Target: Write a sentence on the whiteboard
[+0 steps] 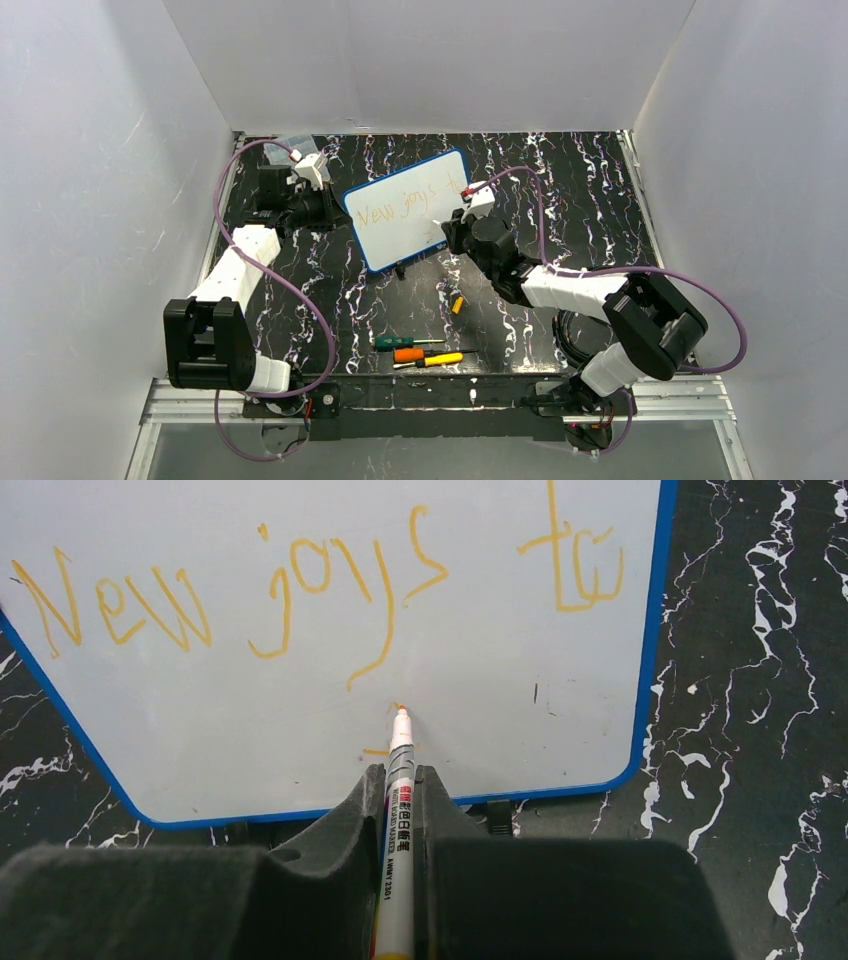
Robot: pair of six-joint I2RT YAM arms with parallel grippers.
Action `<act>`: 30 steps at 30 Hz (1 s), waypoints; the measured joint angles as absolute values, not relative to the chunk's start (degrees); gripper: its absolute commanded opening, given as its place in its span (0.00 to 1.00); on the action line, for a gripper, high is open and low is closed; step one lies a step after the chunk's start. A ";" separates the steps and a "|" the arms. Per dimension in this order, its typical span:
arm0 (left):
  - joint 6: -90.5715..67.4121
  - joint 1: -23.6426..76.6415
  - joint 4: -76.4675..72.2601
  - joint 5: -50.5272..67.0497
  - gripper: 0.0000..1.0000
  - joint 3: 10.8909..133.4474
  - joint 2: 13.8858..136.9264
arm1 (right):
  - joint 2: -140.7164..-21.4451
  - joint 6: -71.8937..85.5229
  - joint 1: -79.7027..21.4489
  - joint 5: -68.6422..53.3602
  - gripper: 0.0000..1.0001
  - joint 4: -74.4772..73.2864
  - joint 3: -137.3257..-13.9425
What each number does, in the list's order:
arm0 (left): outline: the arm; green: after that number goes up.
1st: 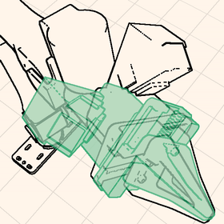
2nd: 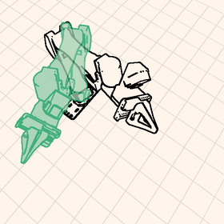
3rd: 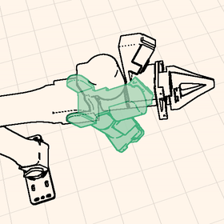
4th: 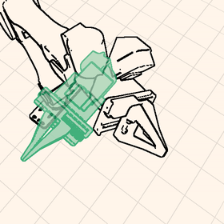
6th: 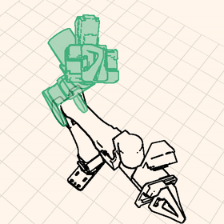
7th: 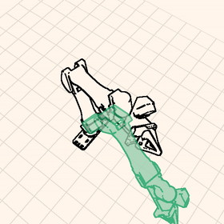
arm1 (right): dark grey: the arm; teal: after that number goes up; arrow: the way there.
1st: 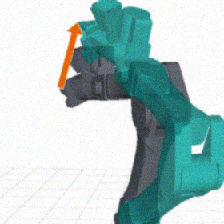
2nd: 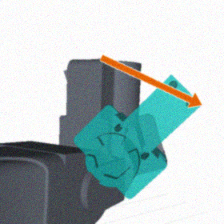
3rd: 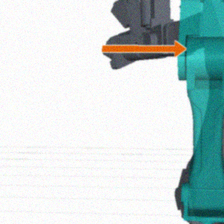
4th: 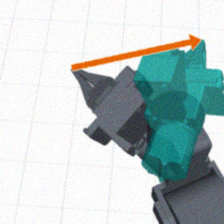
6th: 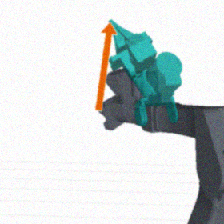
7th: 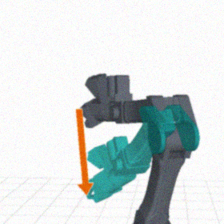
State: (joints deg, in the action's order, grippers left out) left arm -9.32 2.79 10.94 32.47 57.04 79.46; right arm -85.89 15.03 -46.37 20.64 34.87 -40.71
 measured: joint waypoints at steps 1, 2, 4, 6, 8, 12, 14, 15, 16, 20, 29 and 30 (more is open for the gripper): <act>-9.21 2.79 10.96 32.42 0.00 57.04 79.46 | -85.89 15.00 -46.37 20.64 0.01 34.92 -40.71; -9.17 2.79 10.98 32.38 0.00 57.04 79.46 | -85.91 15.00 -46.37 20.62 0.01 34.94 -40.73; -9.10 2.79 11.00 32.34 0.00 57.04 79.50 | -86.00 15.00 -46.37 20.56 0.01 34.98 -40.73; -9.02 2.76 11.03 32.25 0.00 57.04 79.64 | -86.24 15.00 -46.37 20.43 0.01 35.14 -40.73; -8.99 2.74 10.98 32.25 0.00 57.04 79.79 | -86.74 15.00 -46.37 20.25 0.01 35.57 -40.73; -8.97 2.72 10.96 32.10 0.00 57.04 80.05 | -87.74 15.00 -46.37 19.94 0.01 36.03 -40.84; -8.99 2.72 10.98 32.12 0.00 57.04 80.18 | -87.85 15.00 -46.37 19.88 0.01 36.21 -40.88; -8.99 2.72 11.00 32.10 0.00 57.04 80.18 | -87.94 15.00 -46.37 19.81 0.01 36.21 -40.95; -8.97 2.72 10.98 32.10 0.00 57.04 80.18 | -88.12 15.00 -46.37 19.77 0.01 36.25 -41.15; -8.97 2.72 10.98 32.10 0.00 57.04 80.20 | -88.47 15.00 -46.37 19.68 0.01 36.64 -41.52; -8.97 2.72 10.98 32.10 0.00 57.04 80.20 | -88.62 15.00 -46.37 19.05 0.01 36.69 -41.80; -8.95 2.72 10.98 32.10 0.00 57.04 80.20 | -88.62 15.00 -46.37 18.96 0.01 36.69 -41.80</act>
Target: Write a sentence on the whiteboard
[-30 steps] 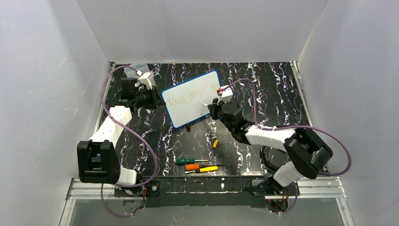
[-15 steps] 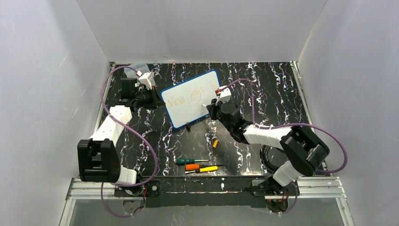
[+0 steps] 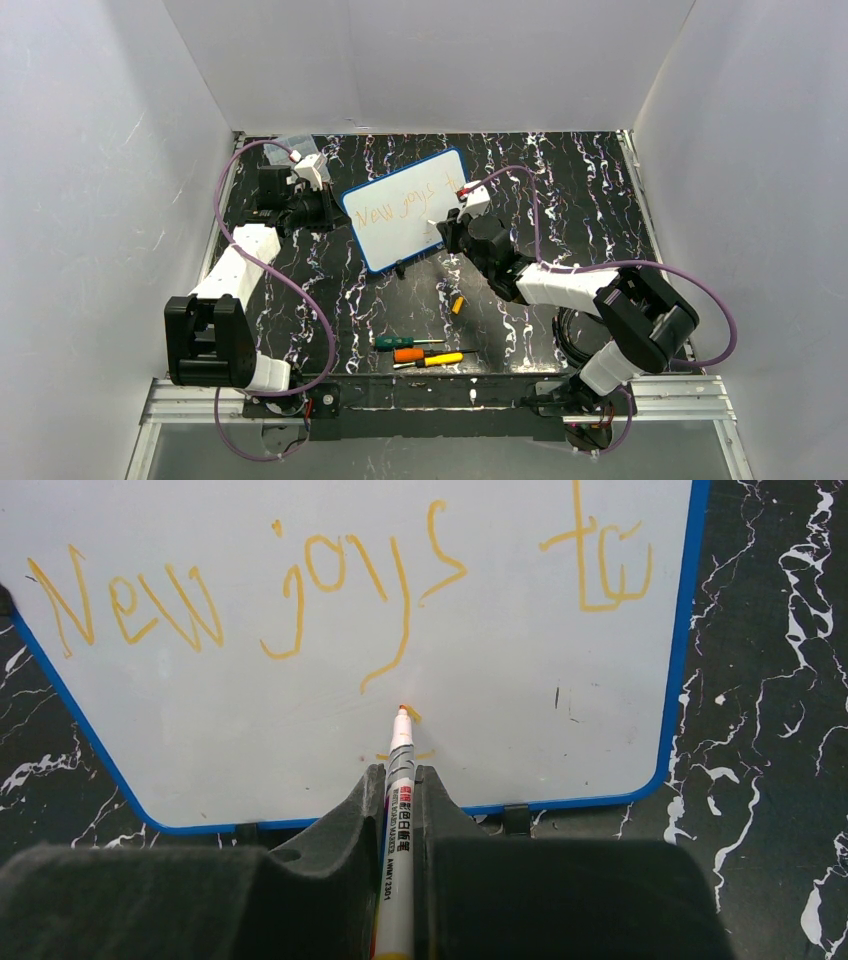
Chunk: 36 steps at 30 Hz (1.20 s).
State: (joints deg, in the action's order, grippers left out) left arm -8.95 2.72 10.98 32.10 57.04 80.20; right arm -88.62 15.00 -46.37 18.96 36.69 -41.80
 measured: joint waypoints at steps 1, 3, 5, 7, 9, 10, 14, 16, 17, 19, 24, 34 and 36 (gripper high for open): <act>-8.97 2.72 10.98 32.10 0.00 57.04 80.20 | -88.62 15.03 -46.37 18.92 0.01 36.69 -41.80; -8.97 2.72 10.98 32.10 0.00 57.04 80.20 | -88.62 15.09 -46.37 18.90 0.01 36.69 -41.80; -8.97 2.72 10.98 32.10 0.00 57.04 80.20 | -88.62 15.20 -46.37 18.92 0.01 36.71 -41.74; -8.97 2.72 10.98 32.10 0.00 57.04 80.20 | -88.62 15.46 -46.37 18.90 0.01 36.95 -41.41; -8.97 2.72 10.96 32.12 0.00 57.04 80.20 | -88.62 15.97 -46.37 18.87 0.01 37.06 -40.88; -8.97 2.72 10.98 32.12 0.00 57.04 80.20 | -88.62 16.23 -46.41 18.76 0.01 37.17 -40.53; -8.97 2.70 10.96 32.10 0.00 57.04 80.20 | -88.60 16.78 -46.61 18.68 0.01 37.43 -39.22; -8.97 2.70 10.96 32.12 0.00 57.04 80.20 | -88.60 17.06 -46.70 18.70 0.01 37.45 -38.63; -8.97 2.70 10.96 32.12 0.00 57.04 80.20 | -88.58 17.19 -46.72 18.68 0.01 37.45 -38.41; -8.97 2.70 10.96 32.12 0.00 57.04 80.20 | -88.58 17.47 -46.89 18.70 0.01 37.45 -37.98; -8.99 2.70 10.96 32.14 0.00 57.04 80.20 | -88.60 17.85 -47.35 18.76 0.01 37.01 -37.58; -8.99 2.70 10.96 32.14 0.00 57.04 80.20 | -88.58 17.98 -48.66 18.72 0.01 36.14 -37.58; -8.99 2.70 10.96 32.14 0.00 57.04 80.20 | -88.60 18.17 -48.90 18.70 0.01 36.16 -37.58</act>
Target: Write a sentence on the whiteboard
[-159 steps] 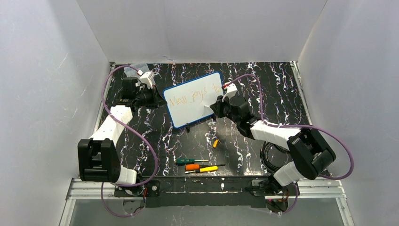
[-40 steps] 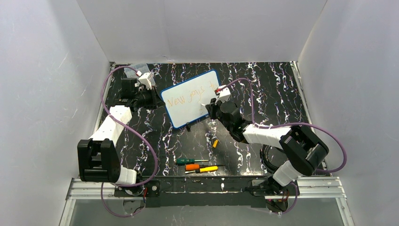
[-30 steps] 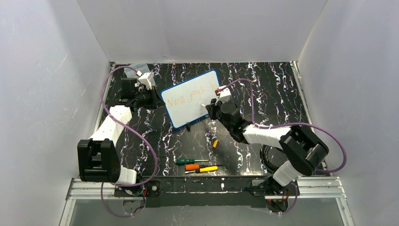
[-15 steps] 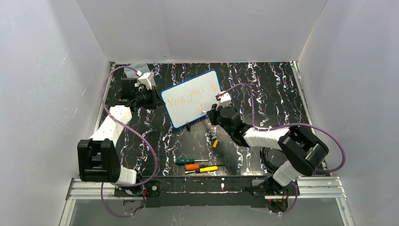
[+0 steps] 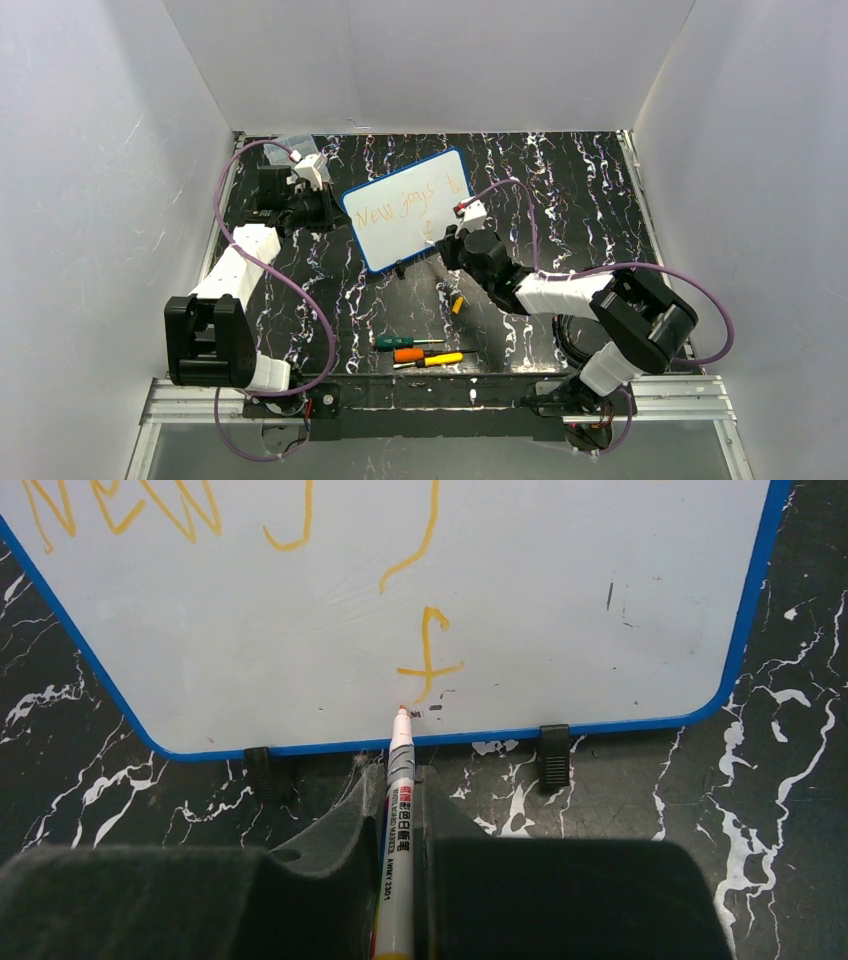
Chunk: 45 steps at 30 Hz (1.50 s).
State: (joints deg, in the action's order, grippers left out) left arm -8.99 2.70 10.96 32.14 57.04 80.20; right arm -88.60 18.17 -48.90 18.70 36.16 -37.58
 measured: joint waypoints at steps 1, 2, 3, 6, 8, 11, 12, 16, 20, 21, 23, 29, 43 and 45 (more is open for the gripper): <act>-8.99 2.70 10.96 32.14 0.00 57.04 80.20 | -88.58 18.31 -48.93 18.68 0.01 36.16 -37.58; -8.99 2.70 10.96 32.14 0.00 57.04 80.20 | -88.53 18.44 -48.95 18.65 0.01 36.16 -37.58; -8.99 2.70 10.96 32.14 0.00 57.04 80.20 | -88.36 18.65 -49.04 18.70 0.01 36.16 -37.58; -8.99 2.70 10.96 32.14 0.00 57.04 80.20 | -86.72 19.33 -49.15 19.55 0.01 36.12 -37.58; -8.99 2.70 10.96 32.14 0.00 57.04 80.20 | -84.95 19.33 -49.15 20.56 0.01 36.12 -37.58; -8.99 2.70 10.96 32.14 0.00 57.04 80.20 | -83.40 19.09 -49.08 22.31 0.01 36.12 -37.67; -8.99 2.70 10.96 32.14 0.00 57.04 80.20 | -83.37 18.96 -48.99 22.87 0.01 36.10 -37.74; -8.99 2.70 10.96 32.14 0.00 57.04 80.20 | -83.79 18.04 -48.31 24.32 0.01 35.40 -37.91; -8.99 2.68 10.94 32.14 0.00 57.04 80.20 | -85.23 17.67 -47.86 24.88 0.01 34.74 -38.70; -8.99 2.68 10.96 32.14 0.00 57.04 80.20 | -85.58 17.61 -47.83 24.99 0.01 34.59 -38.85; -8.99 2.68 10.96 32.12 0.00 57.04 80.20 | -86.24 17.56 -47.75 25.02 0.01 34.54 -39.00; -8.99 2.70 10.96 32.14 0.00 57.04 80.20 | -88.12 17.10 -47.64 25.02 0.01 34.59 -39.35; -8.99 2.70 10.94 32.14 0.00 57.04 80.20 | -88.38 16.82 -47.64 25.28 0.01 34.85 -39.29; -8.99 2.70 10.94 32.14 0.00 57.04 80.20 | -88.38 17.15 -47.64 25.34 0.01 34.94 -39.05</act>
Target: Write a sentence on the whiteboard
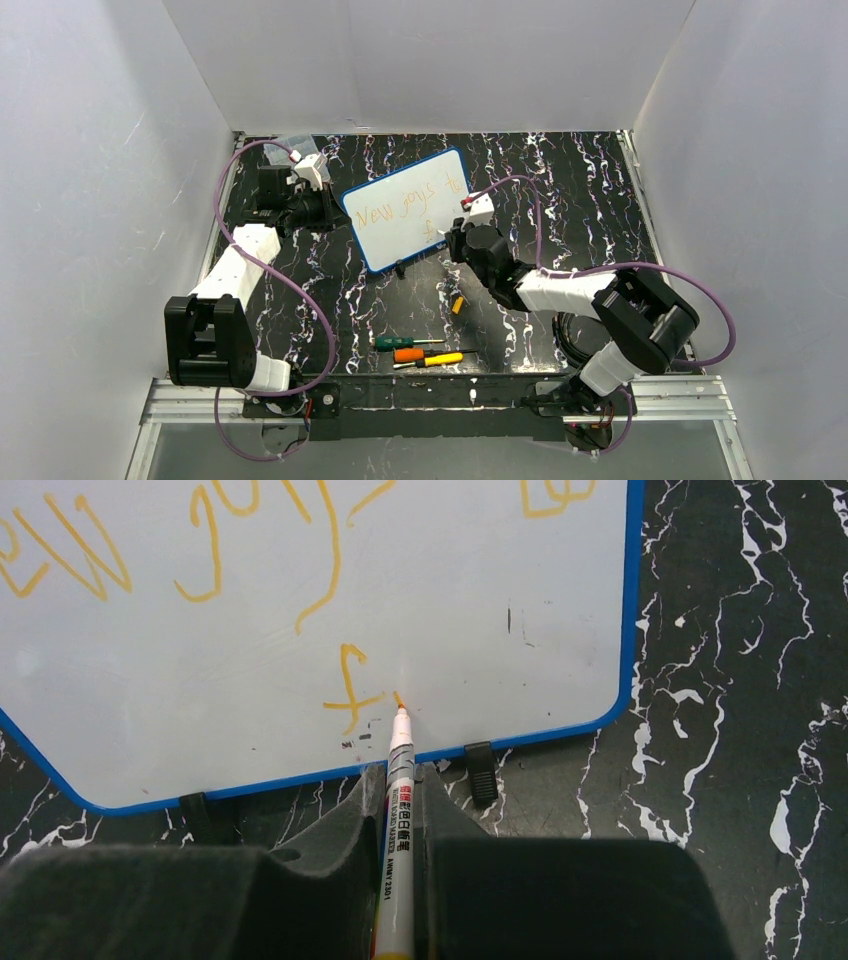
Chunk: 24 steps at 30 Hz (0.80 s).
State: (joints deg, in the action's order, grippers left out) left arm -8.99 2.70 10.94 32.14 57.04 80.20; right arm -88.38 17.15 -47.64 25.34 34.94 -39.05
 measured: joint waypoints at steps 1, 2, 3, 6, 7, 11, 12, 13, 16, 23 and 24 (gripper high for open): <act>-8.99 2.70 10.94 32.14 0.00 57.04 80.20 | -88.38 17.34 -47.64 25.39 0.01 34.98 -38.76; -8.99 2.70 10.92 32.14 0.00 57.04 80.20 | -88.38 17.61 -47.64 25.41 0.01 34.94 -38.41; -8.99 2.70 10.92 32.14 0.00 57.04 80.20 | -88.38 17.74 -47.64 25.41 0.01 34.87 -38.17; -8.99 2.68 10.90 32.14 0.00 57.04 80.20 | -88.38 17.96 -47.64 25.41 0.01 34.72 -37.65; -8.99 2.70 10.90 32.16 0.00 57.04 80.20 | -88.38 17.96 -47.64 25.41 0.01 34.68 -37.63; -8.99 2.68 10.90 32.14 0.00 57.04 80.20 | -88.33 18.00 -47.64 25.41 0.01 34.65 -37.63; -8.99 2.70 10.87 32.14 0.00 57.04 80.20 | -88.23 18.00 -47.64 25.39 0.01 34.59 -37.63; -8.99 2.68 10.90 32.16 0.00 57.04 80.20 | -88.09 18.00 -47.64 25.39 0.01 34.46 -37.63; -9.02 2.70 10.90 32.16 0.00 57.04 80.20 | -86.98 18.00 -47.64 25.34 0.01 33.98 -37.63; -9.02 2.68 10.90 32.14 0.00 57.04 80.20 | -84.58 17.63 -47.64 25.36 0.01 34.39 -37.85; -9.02 2.68 10.90 32.16 0.00 57.04 80.20 | -84.60 17.56 -47.64 25.36 0.01 34.37 -37.89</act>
